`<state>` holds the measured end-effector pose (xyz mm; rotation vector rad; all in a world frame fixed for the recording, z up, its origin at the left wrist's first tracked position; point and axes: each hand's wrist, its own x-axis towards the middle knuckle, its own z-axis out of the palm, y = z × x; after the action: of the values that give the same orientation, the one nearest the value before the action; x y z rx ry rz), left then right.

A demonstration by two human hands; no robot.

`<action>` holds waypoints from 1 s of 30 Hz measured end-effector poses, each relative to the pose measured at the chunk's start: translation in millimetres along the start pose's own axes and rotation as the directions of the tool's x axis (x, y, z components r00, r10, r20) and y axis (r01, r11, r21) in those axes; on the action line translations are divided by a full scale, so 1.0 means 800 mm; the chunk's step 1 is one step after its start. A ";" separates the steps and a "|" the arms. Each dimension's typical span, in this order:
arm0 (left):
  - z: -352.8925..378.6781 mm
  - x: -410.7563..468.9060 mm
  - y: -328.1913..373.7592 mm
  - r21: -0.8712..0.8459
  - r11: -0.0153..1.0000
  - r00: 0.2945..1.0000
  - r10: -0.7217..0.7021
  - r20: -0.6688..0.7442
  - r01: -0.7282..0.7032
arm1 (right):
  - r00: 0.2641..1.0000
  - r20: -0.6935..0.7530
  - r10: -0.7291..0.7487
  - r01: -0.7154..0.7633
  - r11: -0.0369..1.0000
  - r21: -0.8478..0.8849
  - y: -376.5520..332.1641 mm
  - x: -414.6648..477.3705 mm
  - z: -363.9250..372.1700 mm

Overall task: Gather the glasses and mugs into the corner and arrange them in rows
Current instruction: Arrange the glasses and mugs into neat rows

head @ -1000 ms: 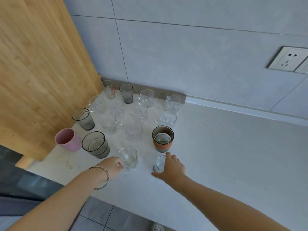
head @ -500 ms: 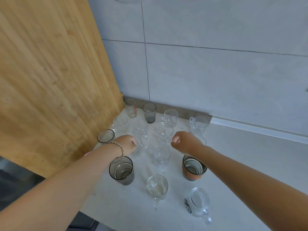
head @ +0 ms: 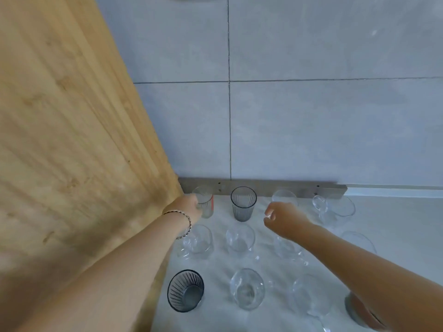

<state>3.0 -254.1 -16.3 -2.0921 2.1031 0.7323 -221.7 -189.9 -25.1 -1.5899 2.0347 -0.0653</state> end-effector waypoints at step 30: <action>0.022 0.139 -0.013 -0.128 0.990 0.998 0.056 0.023 -0.052 | 0.993 -0.009 -0.121 0.120 0.970 0.210 -0.037 0.138 0.058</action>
<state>1.2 -349.2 -77.6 -2.0814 2.1609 0.9198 -191.7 -286.0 -96.5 -1.5753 1.8584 -0.3113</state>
